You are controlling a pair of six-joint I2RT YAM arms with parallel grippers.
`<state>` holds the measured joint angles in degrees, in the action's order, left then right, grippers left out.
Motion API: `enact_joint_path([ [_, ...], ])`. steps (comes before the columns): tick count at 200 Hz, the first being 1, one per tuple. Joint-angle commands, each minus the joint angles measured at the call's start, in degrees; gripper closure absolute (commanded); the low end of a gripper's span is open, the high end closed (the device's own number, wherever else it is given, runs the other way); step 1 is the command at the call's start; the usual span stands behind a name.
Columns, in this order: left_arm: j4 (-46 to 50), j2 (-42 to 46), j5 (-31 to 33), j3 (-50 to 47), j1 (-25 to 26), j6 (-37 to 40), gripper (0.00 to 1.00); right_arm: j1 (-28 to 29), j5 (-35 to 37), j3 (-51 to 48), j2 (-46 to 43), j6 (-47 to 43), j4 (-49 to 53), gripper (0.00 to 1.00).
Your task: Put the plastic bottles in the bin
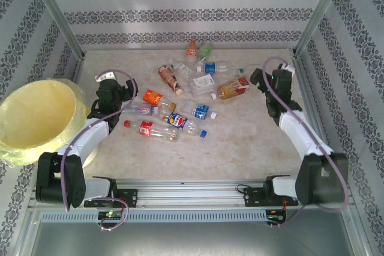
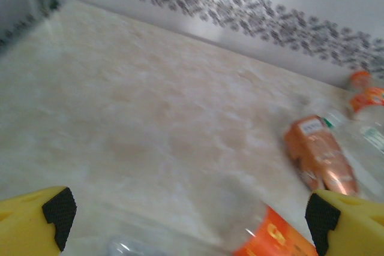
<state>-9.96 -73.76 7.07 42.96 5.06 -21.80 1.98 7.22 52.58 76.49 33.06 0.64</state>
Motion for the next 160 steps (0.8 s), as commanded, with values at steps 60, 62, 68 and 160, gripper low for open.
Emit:
enact_joint_path([
  [60,13.46,-0.38,-16.17,5.35,2.5,-12.35,0.0,2.97,-7.0,23.86,25.81,30.12,25.5,0.02],
  [62,13.71,-0.41,-16.2,5.48,2.5,-12.31,0.0,3.06,-7.02,24.55,26.34,30.66,25.67,0.02],
  [68,14.24,-0.74,-16.54,5.83,2.5,-12.14,0.0,3.35,-7.26,25.93,27.9,31.64,25.66,0.02],
  [160,19.39,-4.73,-18.11,10.57,2.48,-8.85,0.0,6.63,-1.52,43.85,46.31,35.58,34.62,0.02],
])
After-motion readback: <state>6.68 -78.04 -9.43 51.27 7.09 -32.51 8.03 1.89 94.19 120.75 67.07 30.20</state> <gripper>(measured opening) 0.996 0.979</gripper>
